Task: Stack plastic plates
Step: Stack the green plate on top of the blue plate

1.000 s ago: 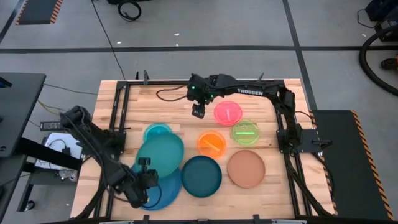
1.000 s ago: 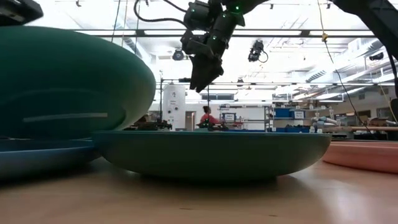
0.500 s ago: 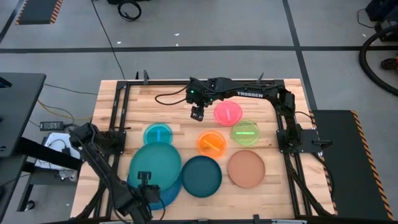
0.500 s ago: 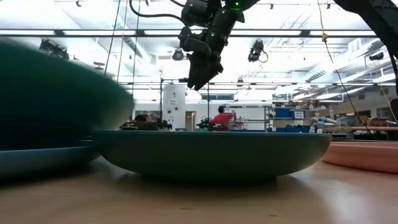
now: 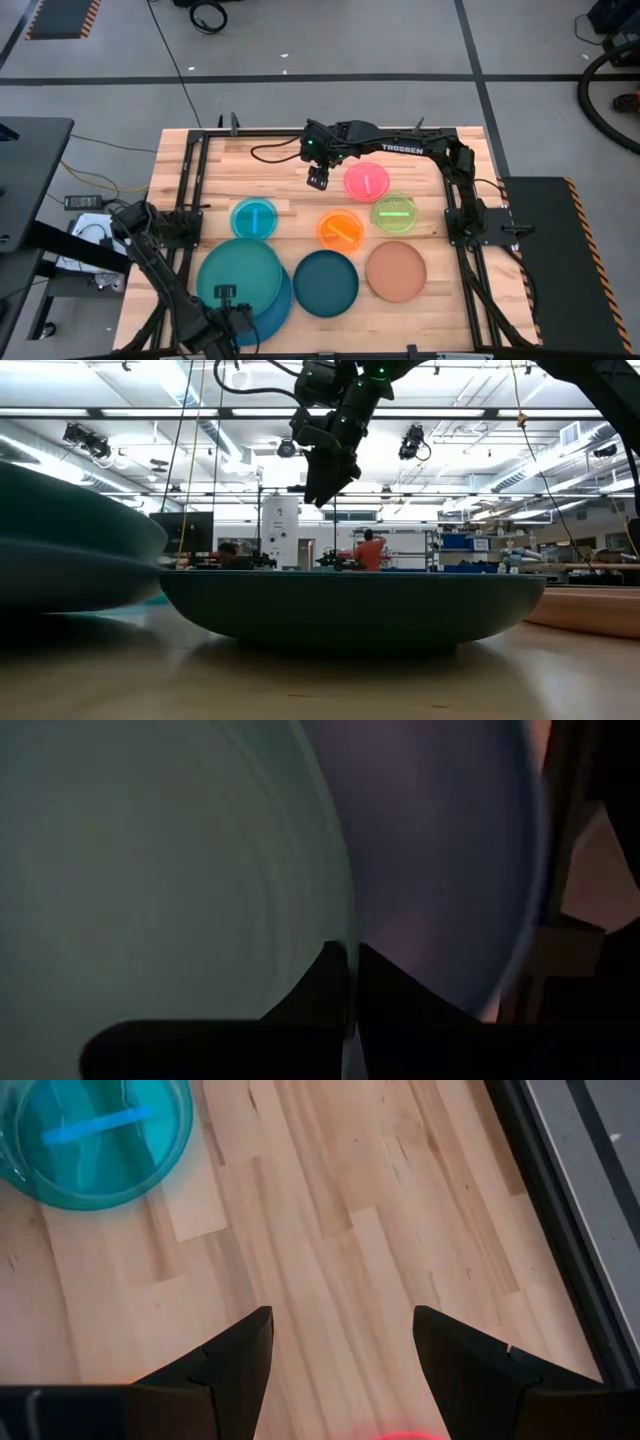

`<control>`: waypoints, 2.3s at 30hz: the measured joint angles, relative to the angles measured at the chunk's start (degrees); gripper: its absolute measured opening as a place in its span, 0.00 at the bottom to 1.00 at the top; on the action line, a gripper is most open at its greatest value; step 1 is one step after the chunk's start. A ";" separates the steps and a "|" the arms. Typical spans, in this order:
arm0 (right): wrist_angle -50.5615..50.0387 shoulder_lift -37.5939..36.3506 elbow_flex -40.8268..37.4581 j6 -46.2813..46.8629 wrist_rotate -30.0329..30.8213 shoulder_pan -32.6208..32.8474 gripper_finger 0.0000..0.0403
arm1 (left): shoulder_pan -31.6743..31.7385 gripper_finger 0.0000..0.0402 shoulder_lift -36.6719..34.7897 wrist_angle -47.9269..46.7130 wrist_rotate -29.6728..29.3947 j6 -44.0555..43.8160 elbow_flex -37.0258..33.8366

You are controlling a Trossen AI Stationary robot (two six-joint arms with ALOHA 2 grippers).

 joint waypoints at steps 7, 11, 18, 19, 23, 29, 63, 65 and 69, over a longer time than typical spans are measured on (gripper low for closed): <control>0.41 -0.02 0.01 -0.62 -0.07 0.00 0.62 | 0.67 0.04 -0.29 -3.45 -0.04 0.93 1.52; 0.40 -0.02 0.01 -0.62 -0.10 0.00 0.62 | 0.74 0.04 -0.34 -8.47 -0.59 1.94 6.08; 0.29 -0.02 0.01 -0.60 -0.01 -0.01 0.62 | 0.55 0.04 -0.19 -7.44 -2.22 4.21 9.03; 0.29 -0.02 0.01 -0.60 -0.01 -0.03 0.62 | 0.54 0.04 -0.09 -6.67 -2.23 4.42 9.02; 0.27 -0.02 0.00 -0.31 -0.01 -0.33 0.62 | 0.40 0.04 0.61 -4.93 -2.42 4.85 9.44; 0.05 -0.02 0.00 0.08 -0.01 -0.87 0.62 | 0.29 0.04 4.57 -6.89 -2.25 6.56 15.32; -0.04 -0.02 0.01 0.08 -0.03 -1.29 0.62 | -1.64 0.10 12.01 -11.48 -2.43 -5.32 23.69; 0.00 -0.02 0.00 0.08 -0.05 -1.29 0.62 | -1.64 0.11 12.01 -11.44 -2.43 -6.78 23.69; 0.81 -0.02 0.00 0.68 -0.37 -1.29 0.62 | -1.66 0.16 12.01 -11.76 -3.97 -8.82 23.69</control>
